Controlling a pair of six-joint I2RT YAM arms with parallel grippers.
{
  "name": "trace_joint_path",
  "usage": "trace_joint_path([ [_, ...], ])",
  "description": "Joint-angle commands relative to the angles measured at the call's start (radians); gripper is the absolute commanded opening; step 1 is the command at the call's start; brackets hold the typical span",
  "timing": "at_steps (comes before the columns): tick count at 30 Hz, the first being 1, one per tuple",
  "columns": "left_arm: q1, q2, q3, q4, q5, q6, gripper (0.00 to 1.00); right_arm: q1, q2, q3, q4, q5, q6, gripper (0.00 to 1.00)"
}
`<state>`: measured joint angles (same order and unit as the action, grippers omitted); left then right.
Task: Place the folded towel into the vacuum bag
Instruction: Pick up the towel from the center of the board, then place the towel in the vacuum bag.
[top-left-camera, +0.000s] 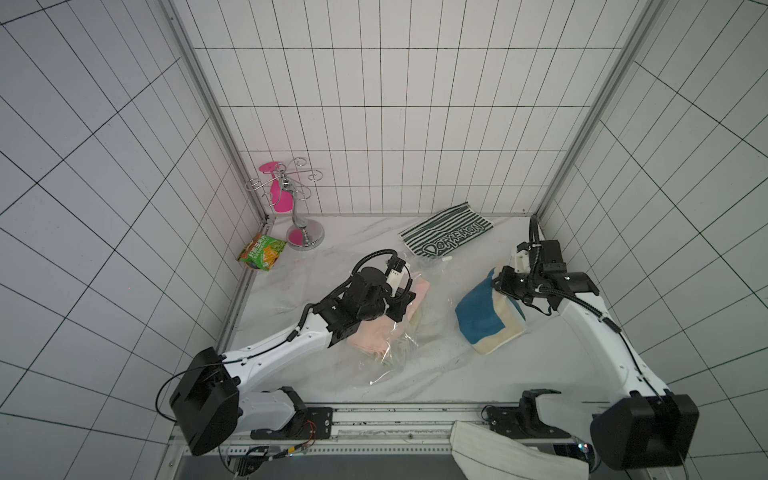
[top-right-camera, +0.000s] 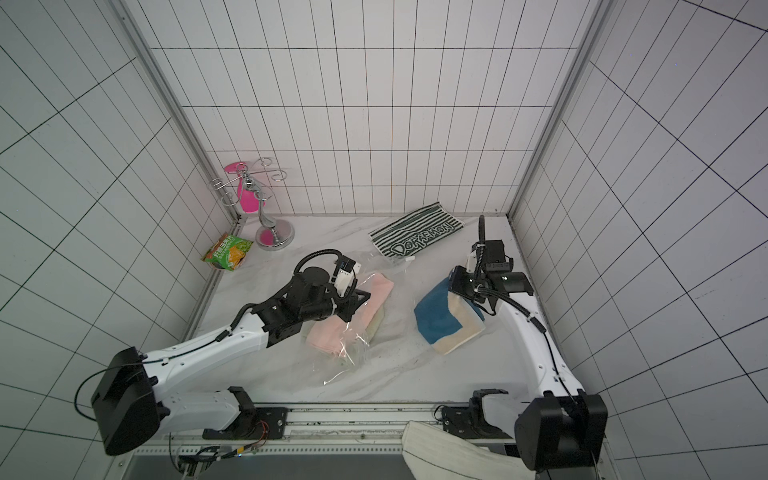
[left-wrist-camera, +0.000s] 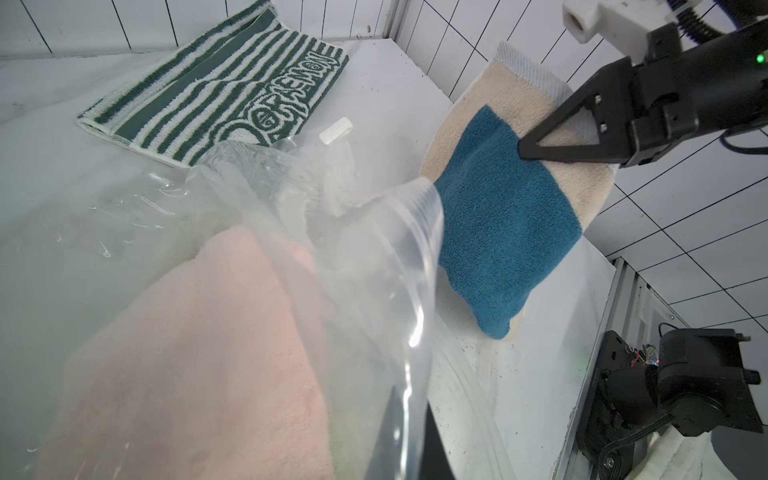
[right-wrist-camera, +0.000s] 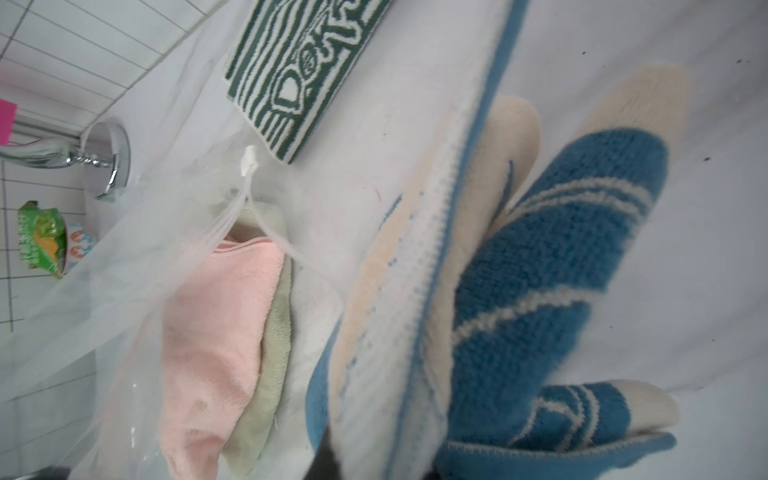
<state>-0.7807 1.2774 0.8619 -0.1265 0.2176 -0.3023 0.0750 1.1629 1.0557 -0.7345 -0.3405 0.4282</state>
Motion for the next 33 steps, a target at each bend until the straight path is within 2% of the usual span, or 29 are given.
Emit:
trace_joint_path([
  [1,0.003,0.016,0.032,-0.001,-0.011,-0.004,0.00,0.029,-0.026,0.014,-0.050,-0.147,0.005,0.00],
  [5,0.003,0.017,0.029,0.024,-0.016,-0.019,0.00,0.081,-0.054,0.034,-0.082,-0.287,-0.002,0.00],
  [8,0.003,0.014,0.032,0.039,-0.021,-0.024,0.00,0.105,-0.089,-0.005,-0.039,-0.435,0.045,0.00],
  [12,0.002,0.033,0.042,0.051,0.014,-0.027,0.00,0.174,-0.080,-0.020,0.128,-0.578,0.151,0.00],
  [15,-0.003,0.041,0.045,0.056,0.026,-0.030,0.00,0.225,-0.015,-0.014,0.254,-0.640,0.216,0.00],
  [18,-0.011,0.027,0.039,0.066,0.021,-0.033,0.00,0.249,0.073,-0.091,0.482,-0.700,0.320,0.00],
  [19,-0.012,0.021,0.034,0.071,0.017,-0.033,0.00,0.244,0.121,-0.117,0.500,-0.695,0.319,0.00],
  [20,-0.014,0.015,0.031,0.072,0.013,-0.033,0.00,0.237,0.165,-0.128,0.485,-0.684,0.293,0.00],
  [21,-0.014,0.008,0.029,0.073,0.010,-0.032,0.00,0.236,0.208,-0.134,0.444,-0.620,0.257,0.00],
  [24,-0.015,-0.007,0.019,0.072,0.005,-0.033,0.00,0.240,0.354,-0.036,0.157,-0.365,0.082,0.00],
  [27,-0.017,-0.006,0.015,0.077,0.009,-0.032,0.00,0.252,0.470,0.015,0.065,-0.143,0.034,0.00],
  [31,-0.021,0.000,0.023,0.077,0.018,-0.027,0.00,0.297,0.536,0.082,0.026,0.006,0.031,0.00],
  [33,-0.023,0.001,0.025,0.082,0.022,-0.027,0.00,0.332,0.533,0.121,0.020,0.013,0.024,0.00],
])
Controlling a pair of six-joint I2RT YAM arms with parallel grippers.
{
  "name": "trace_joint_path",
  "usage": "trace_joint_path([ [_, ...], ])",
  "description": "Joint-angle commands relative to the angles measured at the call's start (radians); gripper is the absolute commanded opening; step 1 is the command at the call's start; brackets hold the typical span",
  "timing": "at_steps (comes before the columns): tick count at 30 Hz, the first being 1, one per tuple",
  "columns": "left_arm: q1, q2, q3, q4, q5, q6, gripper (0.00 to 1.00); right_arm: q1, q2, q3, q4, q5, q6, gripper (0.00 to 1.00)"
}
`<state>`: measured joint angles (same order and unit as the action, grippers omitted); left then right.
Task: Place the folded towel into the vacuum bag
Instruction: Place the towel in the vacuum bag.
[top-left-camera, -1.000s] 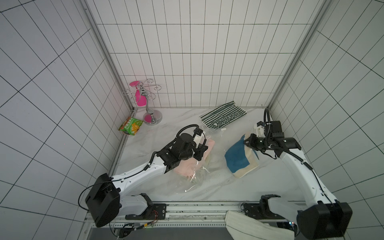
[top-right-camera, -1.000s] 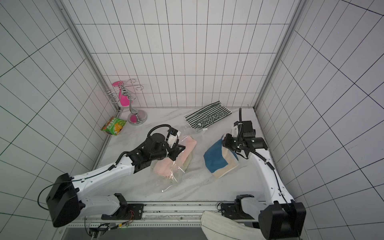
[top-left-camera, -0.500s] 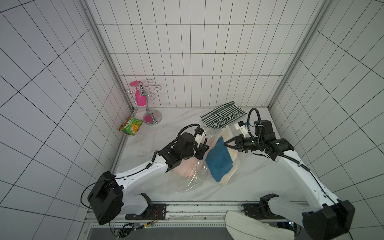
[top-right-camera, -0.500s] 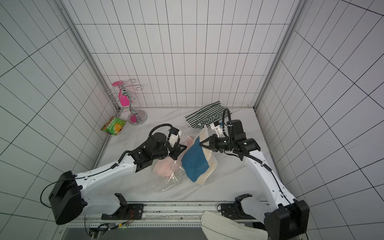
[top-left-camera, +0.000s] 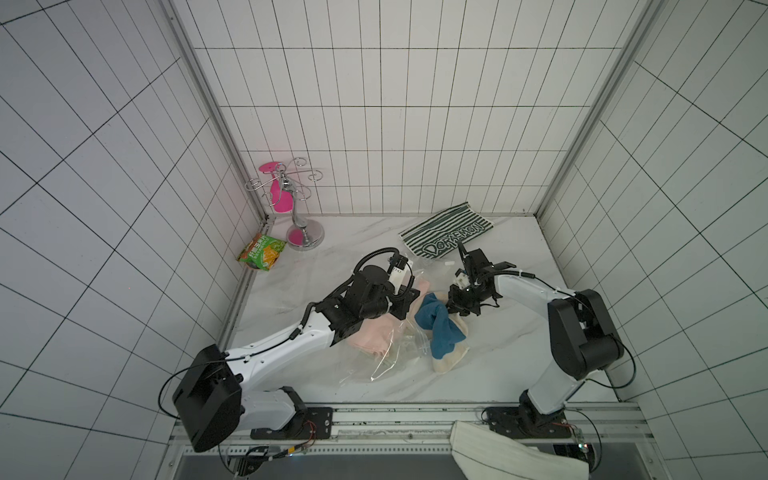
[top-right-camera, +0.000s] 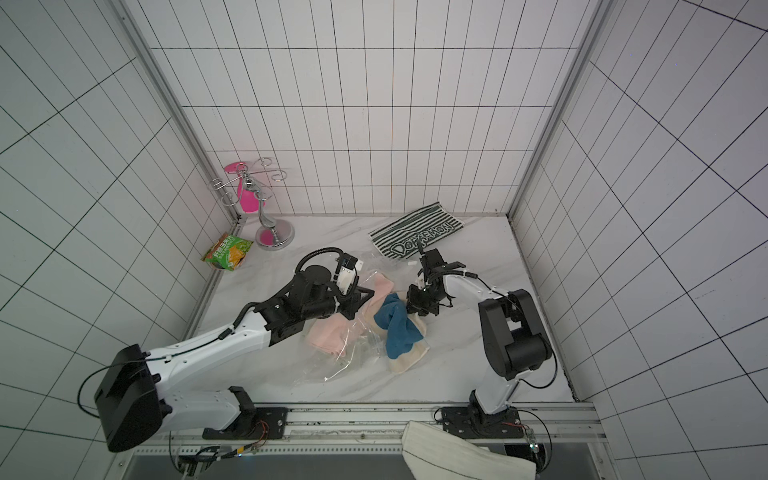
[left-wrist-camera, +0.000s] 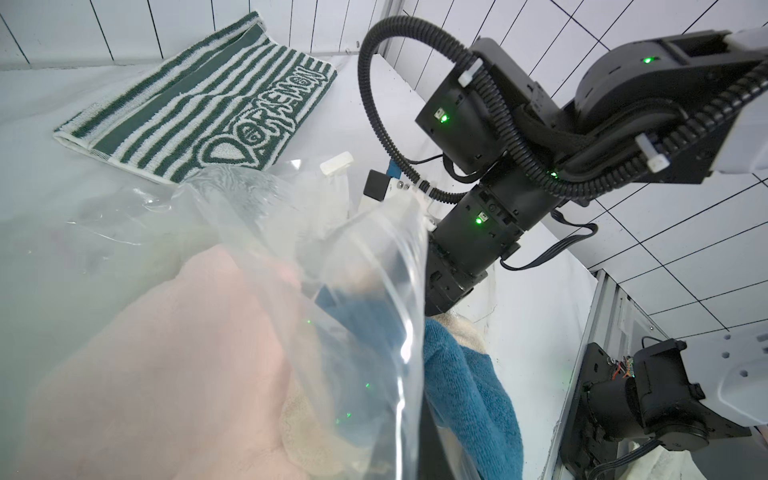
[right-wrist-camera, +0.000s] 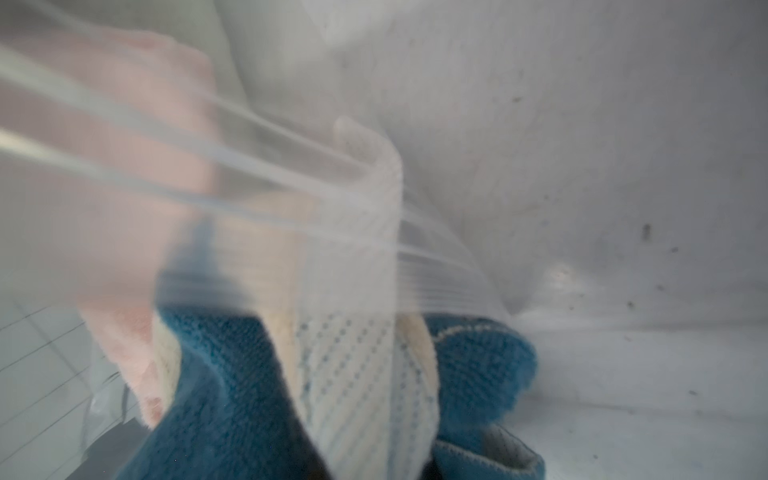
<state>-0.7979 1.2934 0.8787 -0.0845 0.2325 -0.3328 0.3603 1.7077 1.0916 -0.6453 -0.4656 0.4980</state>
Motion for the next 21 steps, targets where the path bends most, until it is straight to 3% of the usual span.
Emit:
trace_joint_path([
  [1,-0.007,-0.013,0.009,0.045,0.013,0.002,0.00,0.066,-0.027,0.102,-0.047,0.095,-0.050,0.00],
  [5,-0.029,0.007,0.021,0.057,0.027,0.002,0.00,0.114,-0.113,0.155,0.133,-0.157,-0.004,0.00],
  [7,-0.049,0.016,0.030,0.062,0.030,0.008,0.00,0.117,-0.154,0.159,0.283,-0.292,0.081,0.00],
  [10,-0.076,0.014,0.030,0.081,0.036,0.008,0.00,0.117,-0.211,0.103,0.551,-0.394,0.216,0.00],
  [13,-0.093,0.011,0.026,0.086,0.035,0.006,0.00,0.096,-0.254,-0.032,0.848,-0.382,0.349,0.00],
  [15,-0.095,0.009,0.021,0.087,0.031,0.005,0.00,0.078,-0.243,-0.098,0.914,-0.316,0.355,0.00],
  [18,-0.096,0.008,0.017,0.086,0.027,0.009,0.00,0.069,-0.148,-0.123,0.829,-0.209,0.315,0.00],
  [21,-0.095,0.006,0.020,0.084,0.024,0.013,0.00,0.065,-0.050,-0.056,0.575,-0.018,0.255,0.00],
])
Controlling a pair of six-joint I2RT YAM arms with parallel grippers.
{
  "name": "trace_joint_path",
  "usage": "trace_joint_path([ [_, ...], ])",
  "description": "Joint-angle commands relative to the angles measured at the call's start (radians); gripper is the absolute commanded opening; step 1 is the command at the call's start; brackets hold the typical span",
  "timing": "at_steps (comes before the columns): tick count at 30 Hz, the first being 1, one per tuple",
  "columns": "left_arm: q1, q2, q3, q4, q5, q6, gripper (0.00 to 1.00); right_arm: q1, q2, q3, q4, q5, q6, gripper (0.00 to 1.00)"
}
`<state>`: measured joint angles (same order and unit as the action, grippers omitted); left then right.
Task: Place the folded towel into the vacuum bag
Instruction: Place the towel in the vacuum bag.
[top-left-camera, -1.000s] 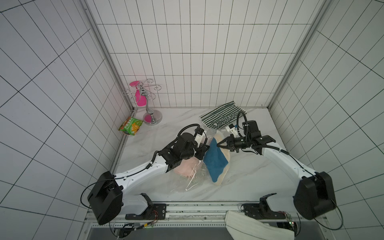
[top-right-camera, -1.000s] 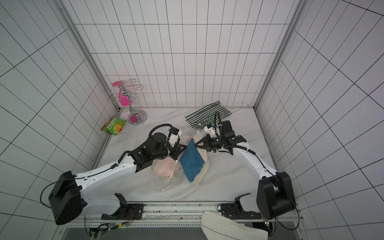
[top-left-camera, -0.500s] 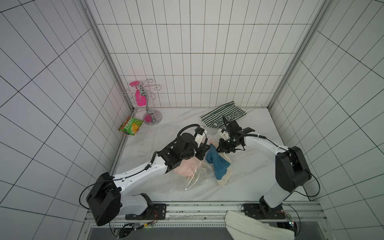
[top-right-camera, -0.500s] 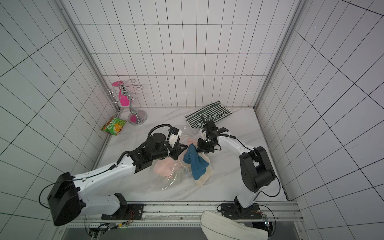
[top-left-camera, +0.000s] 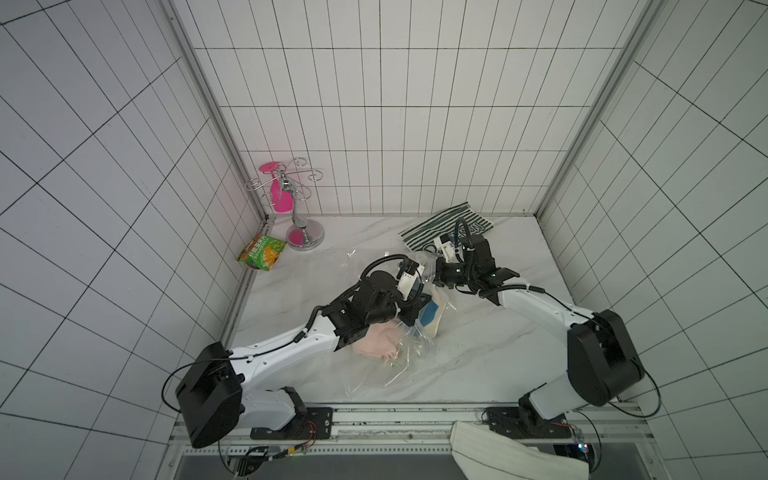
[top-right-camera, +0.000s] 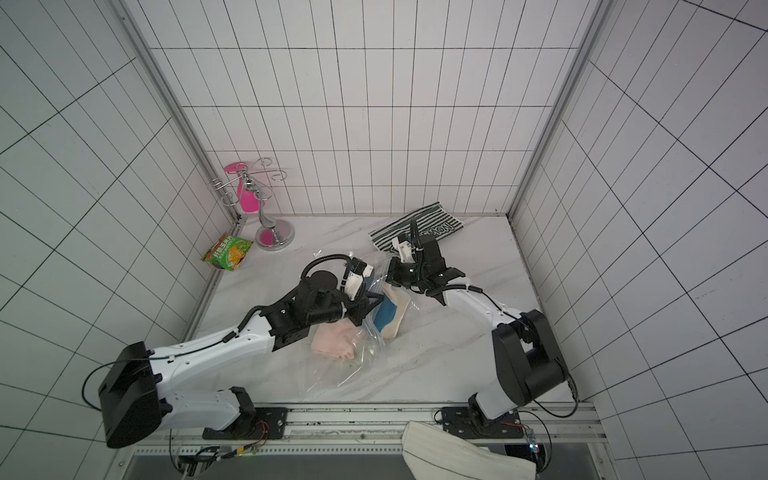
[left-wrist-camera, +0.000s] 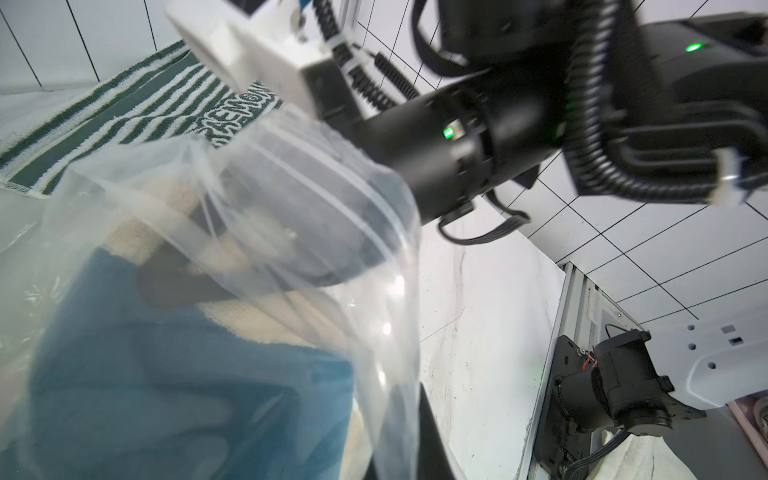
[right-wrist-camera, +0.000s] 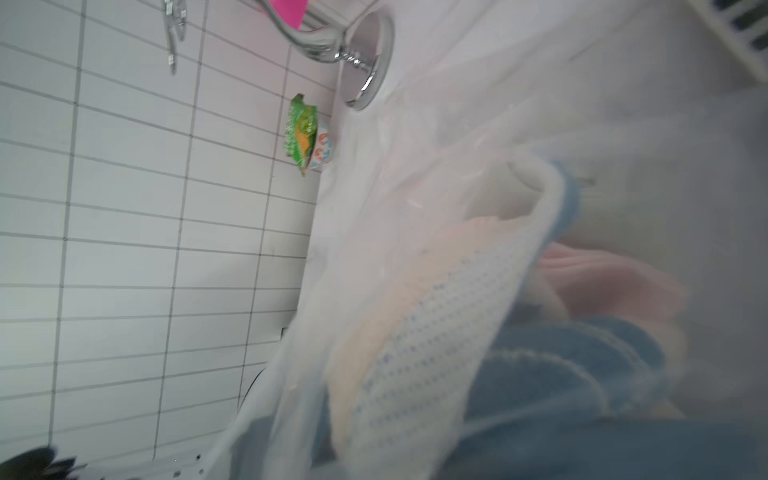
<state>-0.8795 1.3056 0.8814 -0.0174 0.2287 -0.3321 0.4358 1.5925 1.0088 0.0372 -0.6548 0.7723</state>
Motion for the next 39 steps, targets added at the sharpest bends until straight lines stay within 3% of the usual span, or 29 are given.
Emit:
trace_joint_path([
  [1,-0.014,-0.009,0.016,0.017,0.025,0.012,0.00,-0.022,0.097,0.051,-0.150,0.187,-0.006,0.00],
  [6,-0.014,-0.004,0.011,0.027,0.028,0.012,0.00,-0.031,0.149,0.164,-0.163,0.237,-0.003,0.00],
  [9,-0.015,-0.007,0.013,0.027,0.030,0.011,0.00,-0.034,0.147,0.244,-0.131,0.172,0.002,0.00],
  [13,-0.015,-0.018,0.004,0.026,0.025,0.019,0.00,-0.034,0.121,0.205,0.154,0.019,0.151,0.00],
  [16,-0.013,-0.030,-0.010,0.027,0.013,0.024,0.00,-0.041,0.128,0.158,0.334,-0.008,0.280,0.00],
  [19,-0.013,-0.043,-0.021,0.030,0.005,0.026,0.00,-0.046,0.202,0.220,0.069,0.111,0.193,0.00],
  [21,-0.013,-0.050,-0.024,0.032,-0.003,0.026,0.00,-0.046,0.273,0.241,0.014,0.175,0.132,0.08],
  [24,-0.013,-0.059,-0.030,0.029,-0.021,0.028,0.00,-0.049,0.335,0.294,-0.091,0.197,0.048,0.29],
  [30,0.007,-0.074,-0.048,0.037,-0.046,0.032,0.00,-0.049,0.240,0.316,-0.273,0.185,-0.083,0.80],
  [36,0.046,-0.070,-0.048,0.047,-0.029,0.027,0.00,-0.062,0.048,0.229,-0.462,0.221,-0.203,0.83],
  [39,0.059,-0.075,-0.048,0.049,-0.025,0.028,0.00,-0.067,-0.049,0.142,-0.557,0.298,-0.252,0.83],
])
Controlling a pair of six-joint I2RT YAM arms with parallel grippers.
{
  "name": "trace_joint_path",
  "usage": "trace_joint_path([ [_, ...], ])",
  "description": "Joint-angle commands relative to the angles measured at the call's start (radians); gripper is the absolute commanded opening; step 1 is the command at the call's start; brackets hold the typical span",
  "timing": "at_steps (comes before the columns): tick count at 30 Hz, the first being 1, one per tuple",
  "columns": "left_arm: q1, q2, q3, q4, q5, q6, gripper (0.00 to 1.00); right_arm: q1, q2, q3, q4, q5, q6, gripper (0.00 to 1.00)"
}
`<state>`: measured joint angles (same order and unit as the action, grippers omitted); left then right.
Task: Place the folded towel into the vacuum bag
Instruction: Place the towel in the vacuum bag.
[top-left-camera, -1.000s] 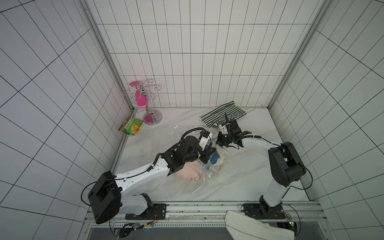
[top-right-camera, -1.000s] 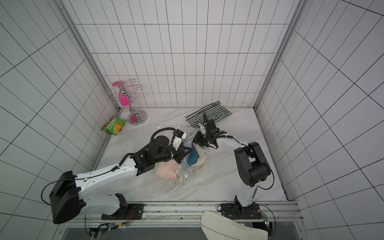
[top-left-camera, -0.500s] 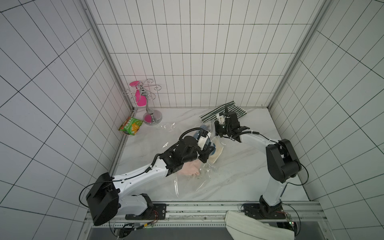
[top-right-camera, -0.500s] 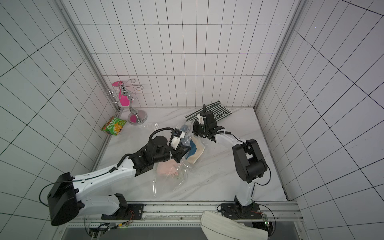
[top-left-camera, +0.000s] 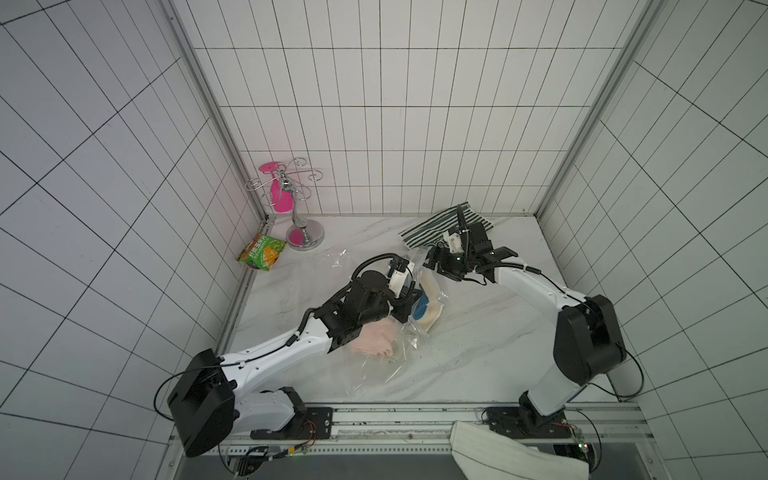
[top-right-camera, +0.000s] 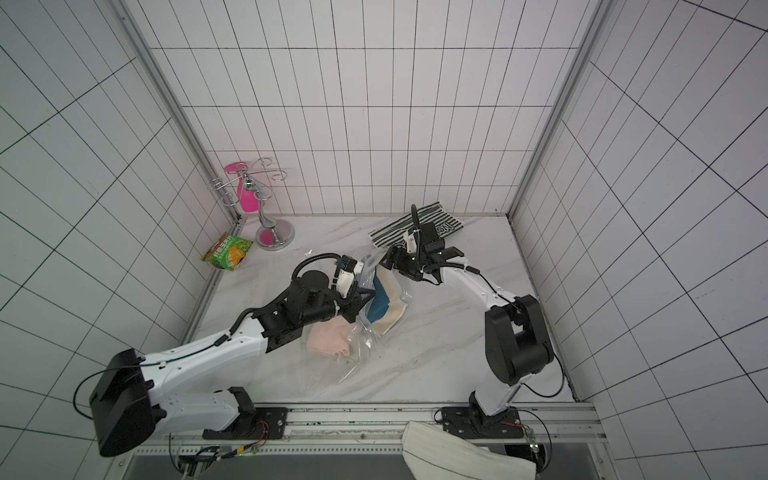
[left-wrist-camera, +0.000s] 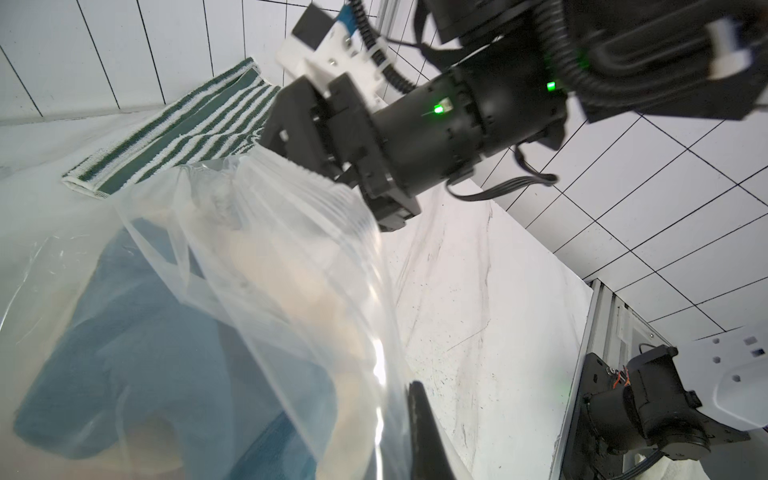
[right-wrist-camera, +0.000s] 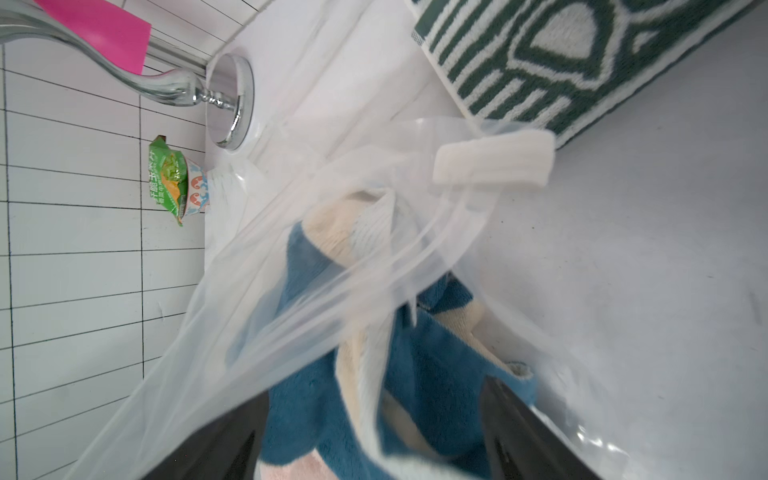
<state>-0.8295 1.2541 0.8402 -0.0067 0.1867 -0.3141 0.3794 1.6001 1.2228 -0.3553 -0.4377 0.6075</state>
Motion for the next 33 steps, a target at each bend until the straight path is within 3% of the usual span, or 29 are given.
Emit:
trace_joint_path([
  [1,0.012,-0.026,-0.007,0.039,0.020,0.012,0.00,-0.008,-0.091,-0.106,-0.189,0.099,-0.101,0.83],
  [3,0.016,-0.028,-0.007,0.038,0.022,0.015,0.00,0.007,-0.158,-0.162,-0.221,0.119,-0.121,0.76],
  [5,0.020,-0.030,-0.010,0.041,0.022,0.013,0.00,0.047,-0.209,-0.207,-0.231,0.124,-0.135,0.62],
  [7,0.021,-0.030,-0.013,0.052,0.025,0.010,0.00,0.104,-0.232,-0.245,-0.211,0.061,-0.117,0.30],
  [10,0.021,-0.022,-0.022,0.071,0.030,0.002,0.00,0.177,-0.234,-0.303,-0.101,0.028,-0.063,0.11],
  [13,0.021,-0.018,-0.027,0.070,0.030,-0.005,0.00,0.246,-0.196,-0.353,0.015,0.022,-0.012,0.16],
  [17,0.021,-0.029,-0.048,0.074,0.022,-0.009,0.00,0.314,-0.102,-0.424,0.132,0.091,0.020,0.46],
  [21,0.021,-0.031,-0.051,0.070,0.022,-0.011,0.00,0.334,-0.023,-0.403,0.125,0.184,0.003,0.59],
  [27,0.021,-0.038,-0.052,0.059,0.036,-0.016,0.00,0.362,-0.032,-0.346,0.046,0.300,-0.048,0.63],
  [33,0.021,-0.035,-0.050,0.058,0.040,-0.011,0.00,0.386,0.070,-0.334,0.110,0.207,-0.005,0.56],
])
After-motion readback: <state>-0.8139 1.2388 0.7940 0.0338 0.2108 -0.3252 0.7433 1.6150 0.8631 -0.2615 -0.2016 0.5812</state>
